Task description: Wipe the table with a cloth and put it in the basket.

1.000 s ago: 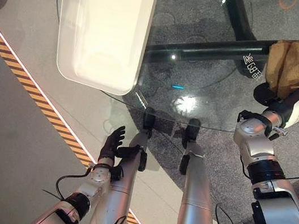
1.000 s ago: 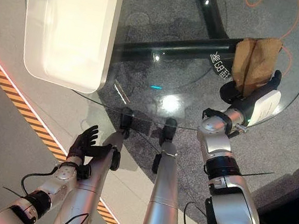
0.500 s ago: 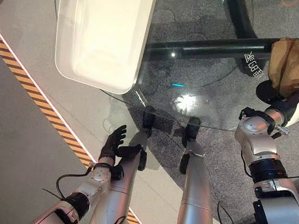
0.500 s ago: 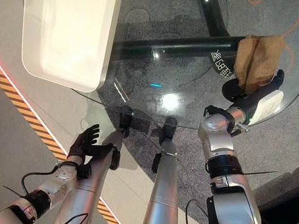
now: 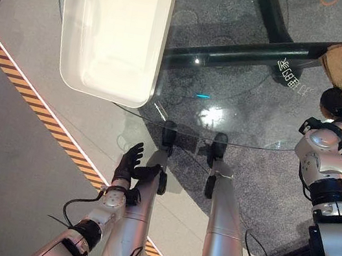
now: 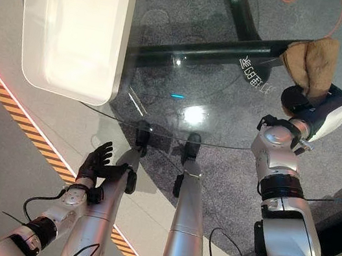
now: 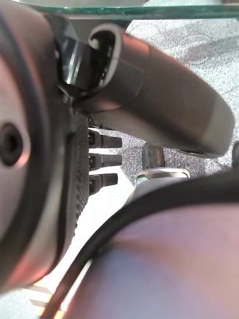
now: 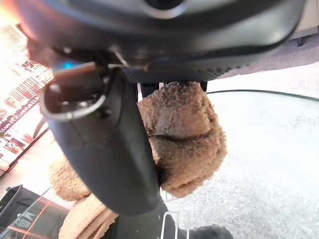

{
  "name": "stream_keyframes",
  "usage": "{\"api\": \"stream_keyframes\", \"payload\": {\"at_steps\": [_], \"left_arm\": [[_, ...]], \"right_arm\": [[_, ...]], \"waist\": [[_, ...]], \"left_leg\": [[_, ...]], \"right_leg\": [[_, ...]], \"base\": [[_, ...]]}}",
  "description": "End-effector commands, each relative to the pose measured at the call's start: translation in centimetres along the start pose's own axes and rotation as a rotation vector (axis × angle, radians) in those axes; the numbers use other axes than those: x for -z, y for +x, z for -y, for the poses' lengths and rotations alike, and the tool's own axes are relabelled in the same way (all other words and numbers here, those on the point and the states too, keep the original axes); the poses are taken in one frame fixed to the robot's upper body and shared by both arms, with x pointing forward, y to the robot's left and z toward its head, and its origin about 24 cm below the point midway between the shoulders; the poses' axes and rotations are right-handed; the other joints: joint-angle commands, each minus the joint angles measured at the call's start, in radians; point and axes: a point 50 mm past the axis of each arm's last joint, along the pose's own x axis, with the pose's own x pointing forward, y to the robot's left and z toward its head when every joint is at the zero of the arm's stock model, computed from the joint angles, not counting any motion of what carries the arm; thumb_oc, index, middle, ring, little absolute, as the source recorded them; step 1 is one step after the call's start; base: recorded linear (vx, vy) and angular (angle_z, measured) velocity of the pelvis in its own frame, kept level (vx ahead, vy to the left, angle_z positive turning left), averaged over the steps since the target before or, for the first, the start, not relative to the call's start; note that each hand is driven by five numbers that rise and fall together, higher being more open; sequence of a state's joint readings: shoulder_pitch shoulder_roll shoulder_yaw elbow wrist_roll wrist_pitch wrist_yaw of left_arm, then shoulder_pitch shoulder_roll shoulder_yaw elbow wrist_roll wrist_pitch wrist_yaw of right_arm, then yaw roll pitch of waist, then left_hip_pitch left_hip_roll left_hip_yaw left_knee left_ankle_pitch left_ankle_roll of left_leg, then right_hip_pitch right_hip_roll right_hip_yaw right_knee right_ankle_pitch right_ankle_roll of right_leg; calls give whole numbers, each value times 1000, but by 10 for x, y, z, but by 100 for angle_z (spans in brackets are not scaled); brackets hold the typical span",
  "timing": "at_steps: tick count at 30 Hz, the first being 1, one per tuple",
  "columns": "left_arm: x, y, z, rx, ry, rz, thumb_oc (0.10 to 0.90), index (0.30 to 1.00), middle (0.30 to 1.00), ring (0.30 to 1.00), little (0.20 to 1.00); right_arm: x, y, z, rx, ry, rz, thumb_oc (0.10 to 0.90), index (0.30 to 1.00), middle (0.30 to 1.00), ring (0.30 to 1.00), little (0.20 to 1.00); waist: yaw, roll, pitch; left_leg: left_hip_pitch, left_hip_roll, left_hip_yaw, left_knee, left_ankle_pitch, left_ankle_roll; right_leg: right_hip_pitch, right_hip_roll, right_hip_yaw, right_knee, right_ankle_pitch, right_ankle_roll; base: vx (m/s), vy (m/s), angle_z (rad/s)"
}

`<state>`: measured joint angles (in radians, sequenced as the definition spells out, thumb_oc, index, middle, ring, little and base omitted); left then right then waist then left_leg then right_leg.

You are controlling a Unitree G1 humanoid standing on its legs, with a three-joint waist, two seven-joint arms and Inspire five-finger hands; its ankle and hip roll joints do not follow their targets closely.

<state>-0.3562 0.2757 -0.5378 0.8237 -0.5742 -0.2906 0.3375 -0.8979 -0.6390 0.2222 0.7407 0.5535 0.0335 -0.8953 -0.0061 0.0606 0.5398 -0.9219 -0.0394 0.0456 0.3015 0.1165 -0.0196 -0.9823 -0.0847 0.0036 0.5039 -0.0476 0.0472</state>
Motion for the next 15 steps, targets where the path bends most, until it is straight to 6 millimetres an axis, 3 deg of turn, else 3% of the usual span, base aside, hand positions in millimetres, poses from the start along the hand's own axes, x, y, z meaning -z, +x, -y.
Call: {"api": "stream_keyframes", "payload": {"at_steps": [1, 5, 10, 15], "left_arm": [[21, -14, 4, -17, -34, -49, 800, 900, 900, 900, 900], [21, -14, 5, -19, -39, -50, 800, 900, 900, 900, 900], [24, -17, 5, -25, -45, -60, 800, 900, 900, 900, 900], [27, -20, 2, -38, -55, -65, 800, 900, 900, 900, 900]], "right_arm": [[42, -11, -1, -105, -69, -142, 100, 300, 300, 300, 200], [39, -10, -1, -110, -61, -123, 100, 300, 300, 300, 200], [18, -13, -5, -134, 0, -8, 100, 300, 300, 300, 200], [-22, -32, -11, -167, 96, 187, 100, 300, 300, 300, 200]], "waist": [[8, 62, -20], [9, 63, -20], [8, 60, -20], [-1, 49, -20]], "left_leg": [[-30, -56, -26, 125, -116, 17], [-29, -58, -26, 125, -118, 19], [-23, -61, -29, 126, -122, 20], [-19, -63, -31, 124, -125, 26]], "right_leg": [[-5, 51, -51, -89, 94, -5], [-5, 51, -51, -88, 92, -4], [0, 51, -49, -84, 88, 0], [1, 55, -42, -80, 85, 5]], "base": [[0, 0, 0], [3, 10, 0], [16, 39, 0], [9, 38, 0]]}}
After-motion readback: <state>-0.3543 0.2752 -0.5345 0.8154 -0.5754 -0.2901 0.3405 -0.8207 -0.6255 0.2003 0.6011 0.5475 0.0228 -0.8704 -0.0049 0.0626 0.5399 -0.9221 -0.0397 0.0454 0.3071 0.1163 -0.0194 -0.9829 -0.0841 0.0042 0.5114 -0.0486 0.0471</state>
